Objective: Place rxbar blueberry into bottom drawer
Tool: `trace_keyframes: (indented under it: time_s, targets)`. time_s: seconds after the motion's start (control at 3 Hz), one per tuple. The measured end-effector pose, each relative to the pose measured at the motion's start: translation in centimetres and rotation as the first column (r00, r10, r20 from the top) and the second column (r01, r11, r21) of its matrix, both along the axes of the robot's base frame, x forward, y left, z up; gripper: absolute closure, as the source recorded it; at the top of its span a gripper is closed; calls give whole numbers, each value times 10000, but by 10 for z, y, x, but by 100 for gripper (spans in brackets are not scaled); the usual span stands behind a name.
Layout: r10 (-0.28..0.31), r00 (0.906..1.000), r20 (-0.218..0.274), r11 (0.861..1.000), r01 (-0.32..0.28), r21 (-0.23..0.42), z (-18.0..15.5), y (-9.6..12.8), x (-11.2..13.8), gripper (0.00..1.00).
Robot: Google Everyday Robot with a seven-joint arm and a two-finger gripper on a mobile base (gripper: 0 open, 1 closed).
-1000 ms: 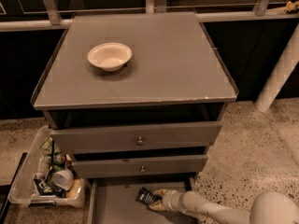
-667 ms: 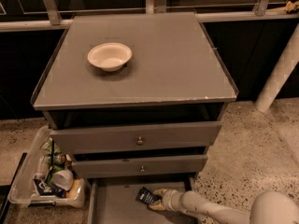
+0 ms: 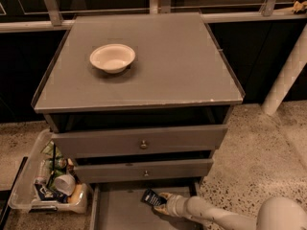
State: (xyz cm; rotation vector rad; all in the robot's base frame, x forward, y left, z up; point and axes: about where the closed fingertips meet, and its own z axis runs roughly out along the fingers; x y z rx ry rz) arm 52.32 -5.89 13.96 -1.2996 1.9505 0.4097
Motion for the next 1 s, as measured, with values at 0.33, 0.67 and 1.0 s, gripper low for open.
trace_keyframes:
  time_s: [0.33,0.67,1.0]
  targets:
    - [0,10000,0,10000,0,0,0,0,0,13]
    - [1,10000,-1,10000,-1,1,0,0,0,0]
    - [1,10000,-1,10000,-1,1,0,0,0,0]
